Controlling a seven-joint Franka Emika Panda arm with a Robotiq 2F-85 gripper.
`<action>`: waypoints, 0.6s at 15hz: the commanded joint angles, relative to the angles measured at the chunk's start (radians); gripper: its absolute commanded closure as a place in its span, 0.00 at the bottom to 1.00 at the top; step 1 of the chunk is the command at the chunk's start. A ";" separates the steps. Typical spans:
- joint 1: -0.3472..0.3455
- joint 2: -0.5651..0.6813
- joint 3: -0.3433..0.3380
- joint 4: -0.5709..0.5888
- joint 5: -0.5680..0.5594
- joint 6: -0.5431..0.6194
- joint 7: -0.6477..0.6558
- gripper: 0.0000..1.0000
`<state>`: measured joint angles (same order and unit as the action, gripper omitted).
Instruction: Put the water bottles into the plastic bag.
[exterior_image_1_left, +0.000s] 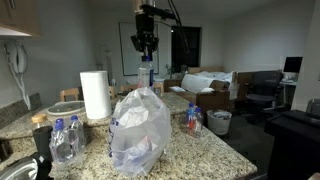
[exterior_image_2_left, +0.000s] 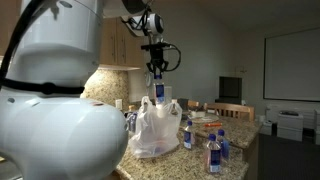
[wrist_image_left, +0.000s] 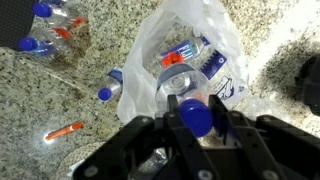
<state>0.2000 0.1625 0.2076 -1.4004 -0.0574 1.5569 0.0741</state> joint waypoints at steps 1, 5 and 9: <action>0.000 0.108 -0.013 0.071 0.066 -0.091 -0.019 0.86; -0.010 0.138 -0.034 0.027 0.111 -0.116 -0.012 0.38; -0.020 0.018 -0.048 -0.095 0.119 -0.026 -0.029 0.17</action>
<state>0.1939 0.2995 0.1673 -1.3796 0.0370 1.4741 0.0707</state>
